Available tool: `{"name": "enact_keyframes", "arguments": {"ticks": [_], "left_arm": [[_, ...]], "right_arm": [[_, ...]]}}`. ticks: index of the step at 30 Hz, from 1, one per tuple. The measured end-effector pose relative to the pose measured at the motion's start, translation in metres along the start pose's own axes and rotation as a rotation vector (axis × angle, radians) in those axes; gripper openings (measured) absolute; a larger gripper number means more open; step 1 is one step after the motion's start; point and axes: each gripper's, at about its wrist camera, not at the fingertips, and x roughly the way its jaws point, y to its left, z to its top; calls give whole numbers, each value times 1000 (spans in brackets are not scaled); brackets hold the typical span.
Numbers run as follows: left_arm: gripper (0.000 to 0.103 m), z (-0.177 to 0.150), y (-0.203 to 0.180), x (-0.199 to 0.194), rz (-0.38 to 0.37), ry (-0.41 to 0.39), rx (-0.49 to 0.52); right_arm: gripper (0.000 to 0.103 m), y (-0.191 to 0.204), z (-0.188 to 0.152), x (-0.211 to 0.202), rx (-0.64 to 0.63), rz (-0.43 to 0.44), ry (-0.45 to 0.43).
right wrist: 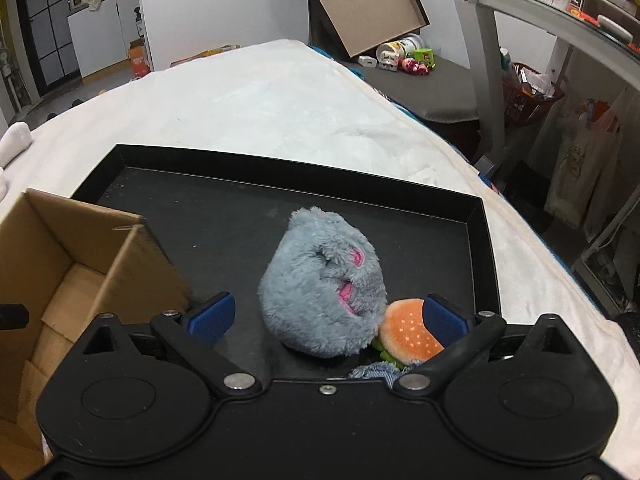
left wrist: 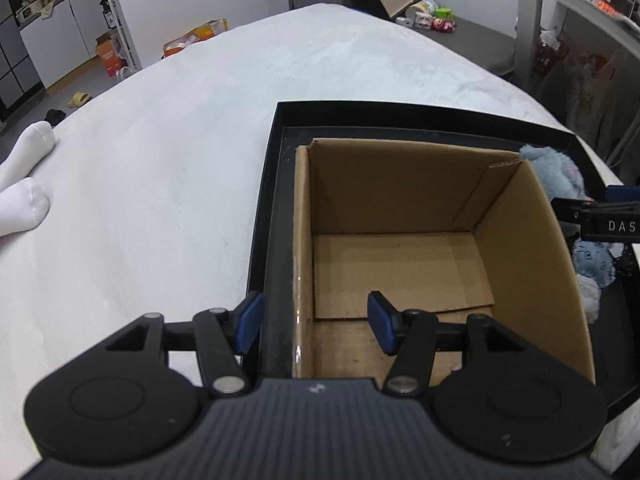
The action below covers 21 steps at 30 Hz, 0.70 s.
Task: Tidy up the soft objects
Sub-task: 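Grasp the grey plush mouse with the right tool, then carry the grey plush mouse with the right tool and release it into the cardboard box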
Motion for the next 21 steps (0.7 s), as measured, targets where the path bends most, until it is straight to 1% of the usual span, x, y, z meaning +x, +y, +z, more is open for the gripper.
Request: {"name": "enact_keyframes", "arguments": {"ticks": [9,12,13,14,15,16,17,19,21], "left_arm": [[56,8,-7,10,38,31,-3],[56,11,-12,12,42,39,7],[56,12,-14,12,40,42,9],[56,12,-15,13,35,44,10],[56,12,-17,13,28,45,12],[59,12,-18,13,23,45,15],[63,13,-19,13,21,47,19],[68,13,-22,14,22,52,25],[70,13,-23,16,21,56,26]], "right_arm": [[101,-6,7,25,15,-3,2],[97,-5,7,30,6,-2,10],[91,-5,7,32,0,0,13],[82,-4,6,34,-7,6,18],[76,-5,6,34,-8,21,20],[68,-6,5,33,-2,44,17],[67,-6,5,32,-2,42,15],[65,-5,5,29,-15,37,11],[65,-5,4,25,-19,39,13]]}}
